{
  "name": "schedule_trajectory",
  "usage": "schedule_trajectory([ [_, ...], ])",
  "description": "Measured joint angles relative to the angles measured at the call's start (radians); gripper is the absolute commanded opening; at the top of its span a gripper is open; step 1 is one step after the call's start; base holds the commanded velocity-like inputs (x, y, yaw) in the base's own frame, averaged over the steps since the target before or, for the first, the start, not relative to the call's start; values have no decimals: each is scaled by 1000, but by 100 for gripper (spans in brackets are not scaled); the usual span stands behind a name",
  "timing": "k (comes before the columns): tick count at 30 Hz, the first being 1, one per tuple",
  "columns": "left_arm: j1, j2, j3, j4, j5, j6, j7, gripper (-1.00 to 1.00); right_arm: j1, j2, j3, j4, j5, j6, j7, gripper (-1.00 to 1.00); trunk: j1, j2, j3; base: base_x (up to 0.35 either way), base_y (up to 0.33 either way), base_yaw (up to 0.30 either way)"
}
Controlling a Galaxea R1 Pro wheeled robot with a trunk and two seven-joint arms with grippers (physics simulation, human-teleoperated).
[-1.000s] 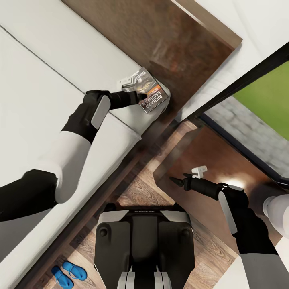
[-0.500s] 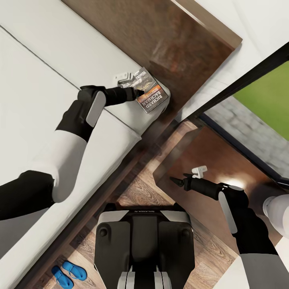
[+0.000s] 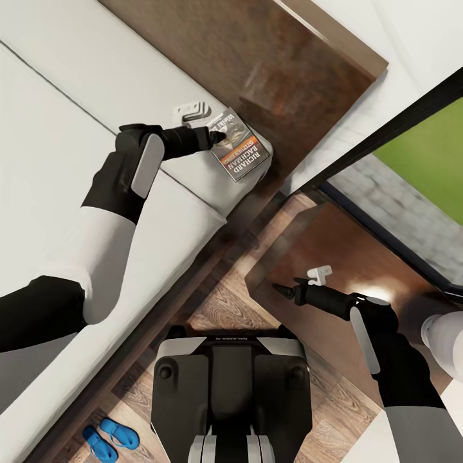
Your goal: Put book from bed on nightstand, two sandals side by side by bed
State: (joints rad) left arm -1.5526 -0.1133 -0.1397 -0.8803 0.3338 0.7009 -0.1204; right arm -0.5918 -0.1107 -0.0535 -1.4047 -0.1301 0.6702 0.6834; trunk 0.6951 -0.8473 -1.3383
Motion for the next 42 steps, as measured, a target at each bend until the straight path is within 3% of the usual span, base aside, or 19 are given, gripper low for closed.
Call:
schedule_trajectory([
  [7, -8, 1, -2, -4, -21, 0, 8, 100, 0, 0, 0, 0, 0, 0, 0, 100, 0, 0, 0, 0, 0, 0],
  [12, -11, -4, -1, -4, -107, -2, 3, 100, 0, 0, 0, 0, 0, -1, 2, 100, 0, 0, 0, 0, 0, 0],
  [15, -13, -5, -1, 3, -136, -5, 0, 100, 0, 0, -1, 0, 0, -1, 3, 100, 0, 0, 0, 0, 0, 0],
  [22, -13, -9, -10, -7, -146, -8, -3, 100, 0, 0, -1, 0, 0, -2, 4, 100, 0, 0, 0, 0, 0, 0],
  [28, -15, -5, -66, -26, -147, -8, -8, 100, 0, 0, -1, 0, 0, -2, 4, 100, 0, 0, 0, 0, 0, 0],
  [35, -25, -7, -74, -46, -148, -6, -6, 100, 0, 0, -1, 0, 0, -2, 2, 100, 0, 0, 0, 0, 0, 0],
  [37, -26, -8, -78, -79, -157, -4, -3, 100, 0, 1, -1, 0, 0, -2, 0, 100, 0, 0, 0, 0, 0, 0],
  [42, -27, -10, -105, -127, -235, -4, -8, 100, 1, 2, 0, 0, 0, -2, -5, 100, 0, 0, 0, 0, 0, 0],
])
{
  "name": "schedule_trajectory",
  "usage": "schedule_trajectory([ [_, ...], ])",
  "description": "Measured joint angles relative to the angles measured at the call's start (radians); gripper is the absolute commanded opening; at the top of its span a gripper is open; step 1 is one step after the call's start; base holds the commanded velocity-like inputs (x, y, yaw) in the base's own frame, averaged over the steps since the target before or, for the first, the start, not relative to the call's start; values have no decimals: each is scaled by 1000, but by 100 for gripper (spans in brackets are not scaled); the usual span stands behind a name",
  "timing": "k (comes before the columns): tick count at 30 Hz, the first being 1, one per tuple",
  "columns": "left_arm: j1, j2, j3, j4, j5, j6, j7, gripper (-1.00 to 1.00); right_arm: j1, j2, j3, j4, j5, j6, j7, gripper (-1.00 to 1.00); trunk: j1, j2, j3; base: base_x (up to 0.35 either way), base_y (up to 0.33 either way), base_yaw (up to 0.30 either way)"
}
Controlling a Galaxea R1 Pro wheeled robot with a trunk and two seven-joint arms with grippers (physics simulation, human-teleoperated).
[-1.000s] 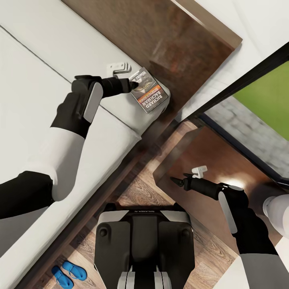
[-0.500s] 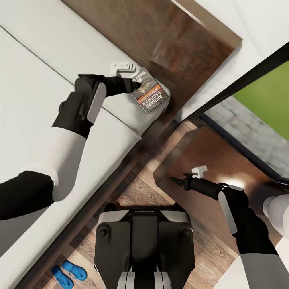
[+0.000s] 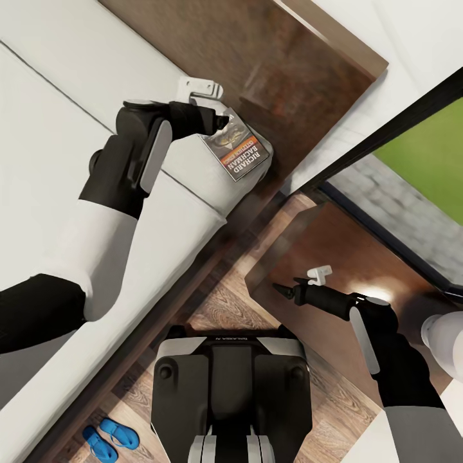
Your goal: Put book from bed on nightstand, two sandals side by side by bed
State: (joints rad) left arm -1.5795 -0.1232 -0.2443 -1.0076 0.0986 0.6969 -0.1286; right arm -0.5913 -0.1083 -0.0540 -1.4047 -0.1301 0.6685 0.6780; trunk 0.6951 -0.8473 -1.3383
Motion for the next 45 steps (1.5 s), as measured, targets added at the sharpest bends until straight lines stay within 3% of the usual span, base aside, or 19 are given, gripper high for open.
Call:
schedule_trajectory([
  [5, 0, 1, -12, -4, -9, 0, -2, 100, -1, 3, 2, 0, 1, 0, -1, 100, 0, 0, 0, 0, 0, 0],
  [15, 1, 0, -44, -2, -11, -1, 0, 100, 0, 3, 3, 0, 7, 0, -1, 100, 38, -70, -31, 0, 0, 0],
  [19, 1, 1, -83, 2, -12, -2, -1, 100, 0, 3, 1, 0, 7, 0, 0, 100, 54, -98, -45, 0, 0, 0],
  [36, 1, 6, -93, -4, -11, -3, -2, 100, -1, 1, 1, 0, 8, -1, 0, 100, 119, -217, -123, 0, 0, 0],
  [45, 1, 11, -96, -15, -14, -2, -1, 100, 0, 1, 1, 0, 10, -39, -3, 100, 119, -217, -136, 0, 0, 0],
])
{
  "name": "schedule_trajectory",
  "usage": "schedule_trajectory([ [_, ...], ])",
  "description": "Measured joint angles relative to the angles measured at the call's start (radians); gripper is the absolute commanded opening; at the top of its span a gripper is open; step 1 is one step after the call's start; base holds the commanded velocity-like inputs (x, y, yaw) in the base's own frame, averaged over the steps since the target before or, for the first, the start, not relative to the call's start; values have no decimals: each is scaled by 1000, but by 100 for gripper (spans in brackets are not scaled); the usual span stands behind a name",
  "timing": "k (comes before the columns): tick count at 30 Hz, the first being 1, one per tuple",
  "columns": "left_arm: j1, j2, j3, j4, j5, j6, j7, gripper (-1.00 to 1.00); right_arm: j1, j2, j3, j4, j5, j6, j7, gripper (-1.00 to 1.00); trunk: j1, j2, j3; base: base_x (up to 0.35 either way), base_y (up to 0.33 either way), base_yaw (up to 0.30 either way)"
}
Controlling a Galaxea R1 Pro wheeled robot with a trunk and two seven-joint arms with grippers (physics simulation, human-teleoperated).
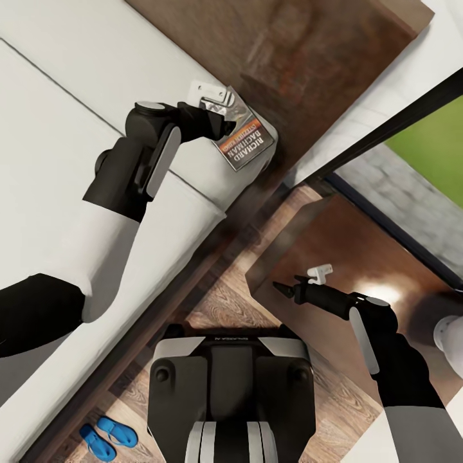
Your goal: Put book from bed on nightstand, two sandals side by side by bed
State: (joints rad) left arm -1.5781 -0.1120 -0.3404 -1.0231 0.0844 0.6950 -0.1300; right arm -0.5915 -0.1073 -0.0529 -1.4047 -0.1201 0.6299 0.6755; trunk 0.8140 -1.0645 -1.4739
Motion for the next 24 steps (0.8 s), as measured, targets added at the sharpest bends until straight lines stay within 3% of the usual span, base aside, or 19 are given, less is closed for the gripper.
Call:
schedule_trajectory([
  [6, 0, 2, -2, -20, -1, 0, 0, 100, 0, 0, 0, 0, 2, -2, 0, 100, 0, 0, -2, 0, 0, 0],
  [12, 0, 2, -1, -54, -56, 1, 2, 100, 0, 0, 0, 0, 3, -2, 0, 100, 0, 0, -2, 0, 0, 0],
  [19, 1, 5, 0, -71, -67, 1, 2, 100, 0, 0, 0, 0, 4, -2, 0, 100, 0, 0, -2, 0, 0, 0],
  [24, 6, 8, 0, -27, -70, -7, 6, 100, 0, 0, 0, 0, 4, -2, 0, 100, 0, 0, -2, 0, 0, 0],
])
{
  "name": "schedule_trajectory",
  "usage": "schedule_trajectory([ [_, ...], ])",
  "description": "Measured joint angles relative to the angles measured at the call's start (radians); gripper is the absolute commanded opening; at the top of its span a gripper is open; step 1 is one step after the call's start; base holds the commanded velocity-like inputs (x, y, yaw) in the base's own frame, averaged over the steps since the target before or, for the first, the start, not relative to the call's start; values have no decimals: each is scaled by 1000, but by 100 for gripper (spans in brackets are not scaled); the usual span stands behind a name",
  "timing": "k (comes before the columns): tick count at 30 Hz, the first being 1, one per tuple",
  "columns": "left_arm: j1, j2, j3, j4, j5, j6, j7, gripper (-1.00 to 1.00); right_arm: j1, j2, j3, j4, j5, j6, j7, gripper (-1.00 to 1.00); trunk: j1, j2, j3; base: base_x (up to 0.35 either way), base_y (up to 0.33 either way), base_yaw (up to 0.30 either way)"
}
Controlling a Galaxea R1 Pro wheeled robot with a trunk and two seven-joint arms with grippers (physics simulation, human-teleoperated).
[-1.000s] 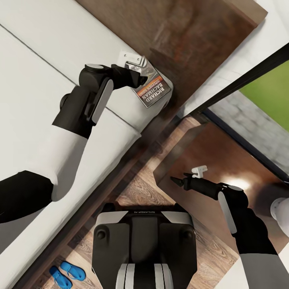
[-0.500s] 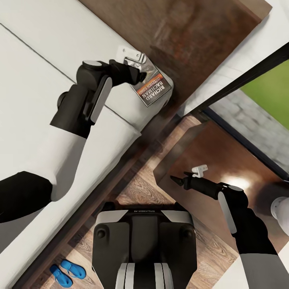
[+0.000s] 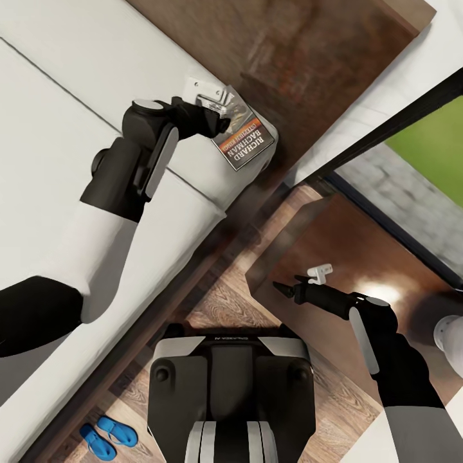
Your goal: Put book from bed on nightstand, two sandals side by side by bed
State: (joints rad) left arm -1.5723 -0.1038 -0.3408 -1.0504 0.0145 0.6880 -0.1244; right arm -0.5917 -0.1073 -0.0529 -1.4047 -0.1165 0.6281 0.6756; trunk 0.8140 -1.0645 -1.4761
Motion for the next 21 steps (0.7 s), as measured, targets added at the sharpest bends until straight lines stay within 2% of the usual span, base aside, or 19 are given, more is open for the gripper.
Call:
schedule_trajectory([
  [5, 2, 2, 1, 23, 0, -8, 0, 100, 0, 0, 0, 0, 0, 0, 0, 100, 0, 0, 0, 0, 0, 0],
  [9, 5, 2, 1, 39, 1, -41, -1, 100, 0, 1, 0, 0, 0, 0, 0, 100, 0, 0, 0, 0, 0, 0],
  [21, 6, 0, 2, 49, 5, -53, -2, 100, 0, 1, 0, 0, 0, 0, 0, 100, 0, 0, 0, 0, 0, 0],
])
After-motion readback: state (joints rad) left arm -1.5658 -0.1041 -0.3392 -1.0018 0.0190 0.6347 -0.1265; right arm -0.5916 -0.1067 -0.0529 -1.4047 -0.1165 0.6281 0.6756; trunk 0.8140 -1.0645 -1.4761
